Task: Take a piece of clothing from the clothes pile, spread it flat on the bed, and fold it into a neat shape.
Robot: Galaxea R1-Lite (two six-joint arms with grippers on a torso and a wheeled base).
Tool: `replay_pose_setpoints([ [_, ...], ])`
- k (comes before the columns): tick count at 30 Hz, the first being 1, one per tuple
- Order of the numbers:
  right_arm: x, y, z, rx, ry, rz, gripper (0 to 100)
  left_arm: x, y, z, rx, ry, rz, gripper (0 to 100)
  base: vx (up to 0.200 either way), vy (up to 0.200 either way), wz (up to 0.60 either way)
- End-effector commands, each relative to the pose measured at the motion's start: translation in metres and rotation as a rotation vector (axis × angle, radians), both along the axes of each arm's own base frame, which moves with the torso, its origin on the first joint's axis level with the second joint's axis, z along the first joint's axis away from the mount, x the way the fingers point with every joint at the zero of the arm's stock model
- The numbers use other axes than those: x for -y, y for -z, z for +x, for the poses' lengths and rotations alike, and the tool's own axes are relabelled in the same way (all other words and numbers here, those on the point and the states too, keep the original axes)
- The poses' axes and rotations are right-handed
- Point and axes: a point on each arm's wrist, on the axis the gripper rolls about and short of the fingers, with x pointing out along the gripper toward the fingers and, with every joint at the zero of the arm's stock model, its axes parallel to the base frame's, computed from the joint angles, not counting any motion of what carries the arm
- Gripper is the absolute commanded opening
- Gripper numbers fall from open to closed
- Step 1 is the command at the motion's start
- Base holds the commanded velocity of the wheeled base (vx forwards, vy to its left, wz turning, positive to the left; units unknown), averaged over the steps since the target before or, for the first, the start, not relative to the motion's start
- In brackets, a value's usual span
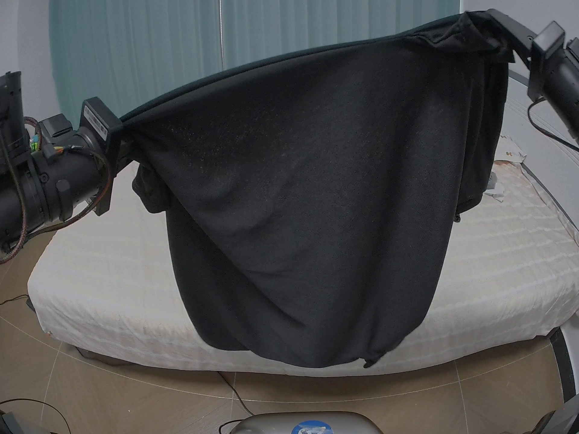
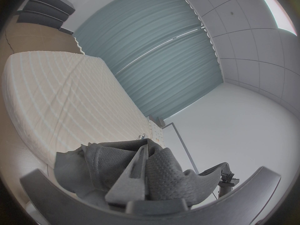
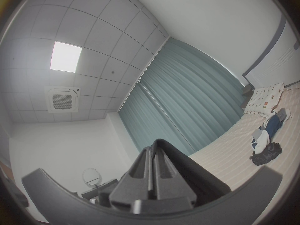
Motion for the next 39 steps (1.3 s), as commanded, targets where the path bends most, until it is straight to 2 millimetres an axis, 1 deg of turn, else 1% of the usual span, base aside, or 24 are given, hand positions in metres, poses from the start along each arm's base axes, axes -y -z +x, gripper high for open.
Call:
replay_pose_setpoints([
  [1,-0.020,0.042,0.091,-0.145,0.066,-0.065,0,0.009,0.035,0.048,-0.141,-0.045,0.058,0,0.200,0.000,0.00],
  [5,-0.028,0.063,0.130,-0.155,0.099,-0.059,0,0.014,0.055,0.069,-0.204,-0.053,0.083,0,0.200,0.000,0.00],
  [7,-0.030,0.074,0.145,-0.161,0.109,-0.061,0,0.018,0.062,0.079,-0.225,-0.038,0.088,0,0.200,0.000,0.00],
  [8,-0.030,0.076,0.147,-0.163,0.109,-0.062,0,0.018,0.064,0.081,-0.229,-0.035,0.089,0,0.200,0.000,0.00],
  [10,-0.031,0.093,0.167,-0.186,0.125,-0.072,0,0.021,0.075,0.098,-0.248,-0.025,0.089,0,0.200,0.000,0.00],
  [12,-0.031,0.100,0.176,-0.194,0.134,-0.075,0,0.024,0.081,0.106,-0.258,-0.026,0.092,0,0.200,0.000,0.00],
  [14,-0.031,0.112,0.192,-0.210,0.153,-0.087,0,0.026,0.095,0.127,-0.285,-0.046,0.102,0,0.200,0.000,0.00],
  [15,-0.031,0.114,0.193,-0.213,0.155,-0.087,0,0.026,0.097,0.129,-0.290,-0.048,0.103,0,0.200,0.000,0.00],
  [16,-0.032,0.120,0.200,-0.221,0.160,-0.089,0,0.026,0.105,0.141,-0.305,-0.057,0.106,0,0.200,0.000,0.00],
  [17,-0.032,0.120,0.200,-0.221,0.160,-0.089,0,0.026,0.105,0.141,-0.305,-0.057,0.106,0,0.200,0.000,0.00],
  [18,-0.035,0.130,0.209,-0.238,0.166,-0.095,0,0.027,0.117,0.157,-0.328,-0.069,0.113,0,0.200,0.000,0.00],
  [19,-0.035,0.130,0.209,-0.238,0.166,-0.095,0,0.027,0.117,0.157,-0.328,-0.069,0.113,0,0.200,0.000,0.00],
  [20,-0.036,0.141,0.219,-0.254,0.179,-0.102,0,0.029,0.129,0.172,-0.345,-0.079,0.120,0,0.200,0.000,0.00],
  [21,-0.036,0.144,0.223,-0.253,0.187,-0.104,0,0.029,0.134,0.180,-0.351,-0.085,0.122,0,0.200,0.000,0.00],
  [22,-0.036,0.144,0.223,-0.253,0.187,-0.104,0,0.029,0.134,0.180,-0.351,-0.085,0.122,0,0.200,0.000,0.00],
  [23,-0.038,0.155,0.233,-0.266,0.198,-0.114,0,0.029,0.146,0.195,-0.367,-0.096,0.124,0,0.200,0.000,0.00],
  [24,-0.038,0.155,0.233,-0.266,0.198,-0.114,0,0.029,0.146,0.195,-0.367,-0.096,0.124,0,0.200,0.000,0.00],
  [25,-0.038,0.169,0.243,-0.286,0.210,-0.123,0,0.031,0.161,0.208,-0.385,-0.103,0.132,0,0.000,0.000,0.00],
  [28,-0.036,0.184,0.255,-0.303,0.223,-0.127,0,0.034,0.178,0.226,-0.397,-0.115,0.140,0,0.000,0.000,0.00],
  [30,-0.036,0.184,0.255,-0.303,0.223,-0.127,0,0.034,0.178,0.226,-0.397,-0.115,0.140,0,0.000,0.000,0.00],
  [31,-0.033,0.201,0.270,-0.317,0.253,-0.131,0,0.035,0.186,0.245,-0.378,-0.149,0.140,0,0.000,0.000,0.00],
  [33,-0.027,0.204,0.279,-0.305,0.297,-0.125,0,0.035,0.187,0.256,-0.361,-0.182,0.140,0,0.000,0.000,0.00],
  [35,-0.023,0.207,0.286,-0.298,0.325,-0.120,0,0.035,0.190,0.263,-0.354,-0.198,0.143,0,0.000,0.000,0.00],
  [39,-0.020,0.224,0.294,-0.322,0.335,-0.128,0,0.037,0.203,0.269,-0.367,-0.199,0.150,0,0.000,0.000,0.00],
])
